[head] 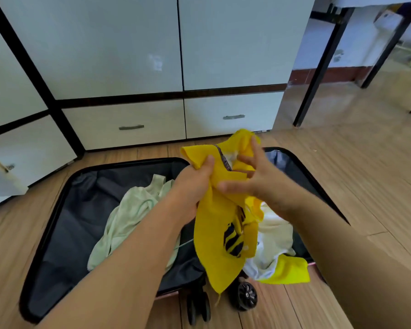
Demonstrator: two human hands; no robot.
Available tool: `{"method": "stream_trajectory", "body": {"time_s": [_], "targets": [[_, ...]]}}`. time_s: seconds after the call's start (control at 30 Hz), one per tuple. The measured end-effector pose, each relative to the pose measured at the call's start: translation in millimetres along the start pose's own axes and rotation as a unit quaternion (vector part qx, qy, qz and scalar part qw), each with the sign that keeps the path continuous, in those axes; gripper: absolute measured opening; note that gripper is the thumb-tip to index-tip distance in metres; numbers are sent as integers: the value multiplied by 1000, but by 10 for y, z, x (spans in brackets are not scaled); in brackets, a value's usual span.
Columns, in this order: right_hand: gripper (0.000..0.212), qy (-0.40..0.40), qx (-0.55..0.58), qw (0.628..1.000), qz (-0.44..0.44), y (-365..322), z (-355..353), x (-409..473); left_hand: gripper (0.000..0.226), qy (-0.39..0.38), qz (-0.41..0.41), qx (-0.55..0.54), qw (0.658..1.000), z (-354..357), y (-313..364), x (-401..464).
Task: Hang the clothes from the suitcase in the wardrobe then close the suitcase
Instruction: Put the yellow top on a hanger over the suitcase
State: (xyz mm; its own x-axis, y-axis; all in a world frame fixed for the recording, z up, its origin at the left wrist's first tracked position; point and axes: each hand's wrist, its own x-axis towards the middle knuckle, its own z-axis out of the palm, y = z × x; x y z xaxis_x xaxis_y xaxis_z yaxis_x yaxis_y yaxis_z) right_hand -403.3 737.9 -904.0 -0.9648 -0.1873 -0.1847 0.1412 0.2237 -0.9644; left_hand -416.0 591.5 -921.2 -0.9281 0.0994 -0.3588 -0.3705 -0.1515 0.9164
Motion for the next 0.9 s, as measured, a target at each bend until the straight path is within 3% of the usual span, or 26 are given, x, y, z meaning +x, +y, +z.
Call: {"method": "stream_trajectory", "body": {"time_s": [0.03,0.07,0.17,0.23,0.3,0.37,0.4,0.43,0.47,0.53,0.57,0.6,0.63,0.67,0.7,0.73,0.83,0.9], "targets": [[117,-1,-100,995,5,43,46,-9,30,18,2,12,1000,3,11,-4],[103,9,-191,981,-8,115,64,19,31,33,8,18,999,4,20,-2],[12,48,-315,944,-87,247,97,98,31,81,5,14,997,-25,26,11],[16,70,-318,943,-70,307,87,130,30,59,-16,-5,998,-71,34,-14],[18,153,-213,965,-1,343,19,155,41,-25,-35,-2,999,-166,44,-31],[20,214,72,969,103,301,-111,166,48,-67,-27,78,994,-263,19,-15],[23,209,241,936,149,252,-169,166,40,-41,-1,187,981,-301,-7,5],[29,195,363,893,182,215,-216,158,30,11,38,324,945,-329,-45,35],[37,173,420,868,203,179,-245,132,27,87,75,467,877,-343,-80,52],[38,122,412,877,214,124,-214,79,48,194,132,632,738,-350,-129,53],[32,98,391,891,209,103,-185,77,72,180,137,655,721,-349,-174,82],[27,76,377,902,196,88,-163,77,101,112,133,639,750,-340,-192,106],[24,50,371,908,185,77,-153,80,122,16,126,552,824,-283,-186,97],[22,25,373,909,185,27,-127,57,129,-73,117,434,890,-193,-160,64],[22,2,363,914,182,-19,-108,32,126,-128,110,353,920,-123,-175,50],[23,-24,363,913,183,-63,-98,17,114,-145,115,328,927,-72,-216,74],[31,-104,335,923,162,-184,-176,3,43,-106,91,349,927,-32,-289,93],[39,-130,109,982,86,-177,-270,-23,27,-64,22,298,952,-113,-283,100]]}}
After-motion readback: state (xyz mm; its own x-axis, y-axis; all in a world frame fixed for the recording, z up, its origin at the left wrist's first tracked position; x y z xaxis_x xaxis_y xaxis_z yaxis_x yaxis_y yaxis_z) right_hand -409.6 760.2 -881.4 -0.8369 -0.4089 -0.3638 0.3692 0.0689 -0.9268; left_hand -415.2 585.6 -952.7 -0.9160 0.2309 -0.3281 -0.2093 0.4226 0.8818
